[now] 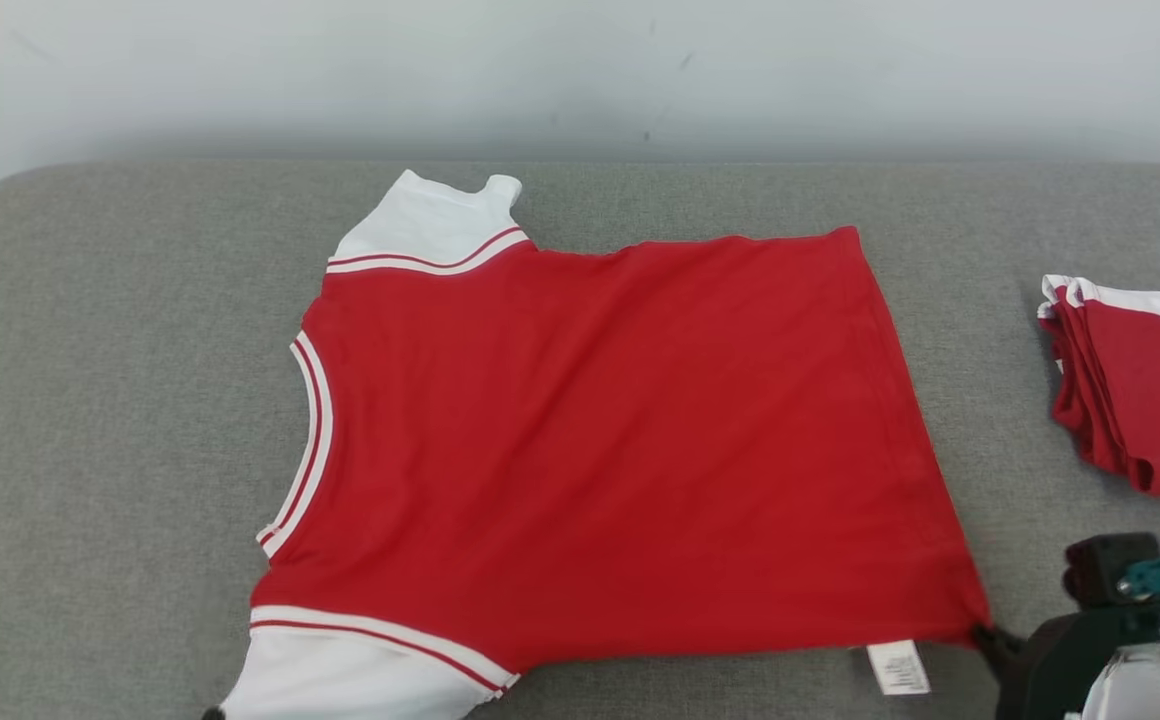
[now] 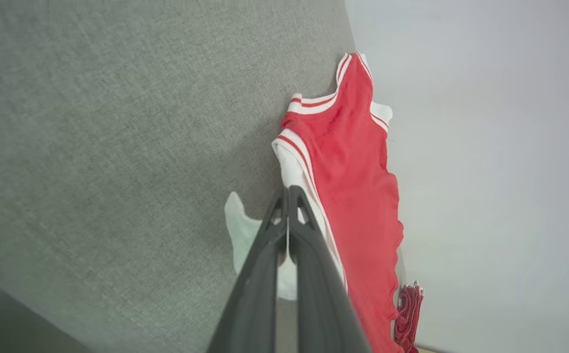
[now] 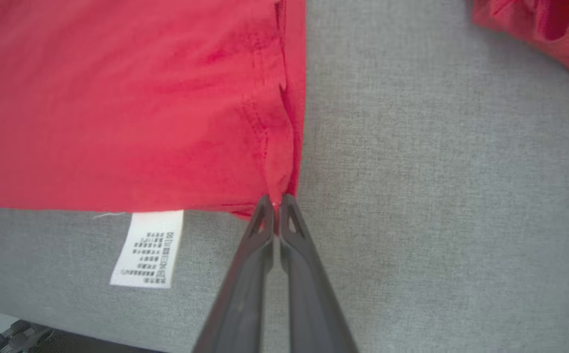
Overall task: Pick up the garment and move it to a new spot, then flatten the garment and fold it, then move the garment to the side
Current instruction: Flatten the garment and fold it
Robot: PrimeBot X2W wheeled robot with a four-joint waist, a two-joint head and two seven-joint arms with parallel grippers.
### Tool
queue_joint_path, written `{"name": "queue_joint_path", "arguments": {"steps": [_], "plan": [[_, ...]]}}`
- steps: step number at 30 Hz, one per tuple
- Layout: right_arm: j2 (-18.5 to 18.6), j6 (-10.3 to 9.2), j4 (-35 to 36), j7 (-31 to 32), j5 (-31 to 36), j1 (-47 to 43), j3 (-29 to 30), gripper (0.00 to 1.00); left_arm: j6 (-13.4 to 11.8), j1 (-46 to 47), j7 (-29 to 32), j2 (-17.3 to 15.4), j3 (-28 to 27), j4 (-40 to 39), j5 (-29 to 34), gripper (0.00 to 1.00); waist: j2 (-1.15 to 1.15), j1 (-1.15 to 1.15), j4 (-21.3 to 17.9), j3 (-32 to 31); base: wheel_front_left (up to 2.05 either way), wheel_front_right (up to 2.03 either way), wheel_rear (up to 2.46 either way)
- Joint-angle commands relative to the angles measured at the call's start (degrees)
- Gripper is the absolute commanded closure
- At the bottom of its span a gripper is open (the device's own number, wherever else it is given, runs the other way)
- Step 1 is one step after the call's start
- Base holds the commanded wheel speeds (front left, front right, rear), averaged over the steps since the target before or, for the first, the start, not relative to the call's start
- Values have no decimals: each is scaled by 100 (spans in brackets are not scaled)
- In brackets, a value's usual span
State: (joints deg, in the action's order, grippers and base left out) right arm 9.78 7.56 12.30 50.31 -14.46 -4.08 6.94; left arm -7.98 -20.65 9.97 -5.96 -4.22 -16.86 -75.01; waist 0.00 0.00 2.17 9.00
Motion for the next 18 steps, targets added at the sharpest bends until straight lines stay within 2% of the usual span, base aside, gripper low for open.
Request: {"name": "queue_joint_path", "arguments": {"steps": [1, 8, 13, 18], "plan": [[-10, -14, -3, 56, -62, -134, -58, 100, 39, 127, -42, 10, -3, 24, 52, 100, 0, 0, -18, 8, 0, 0, 0], [125, -14, 26, 362, -176, -295, -282, 100, -71, 263, -49, -70, 52, 112, 214, 100, 0, 0, -227, 31, 0, 0, 0], [157, -14, 8, 212, -277, -218, -329, 100, 17, 148, -59, 6, -196, -207, -206, 100, 0, 0, -338, 75, 0, 0, 0], [38, -14, -14, -199, -372, 71, -234, 100, 85, 474, -32, 68, -295, -480, -519, 100, 0, 0, -381, 114, 0, 0, 0]]}}
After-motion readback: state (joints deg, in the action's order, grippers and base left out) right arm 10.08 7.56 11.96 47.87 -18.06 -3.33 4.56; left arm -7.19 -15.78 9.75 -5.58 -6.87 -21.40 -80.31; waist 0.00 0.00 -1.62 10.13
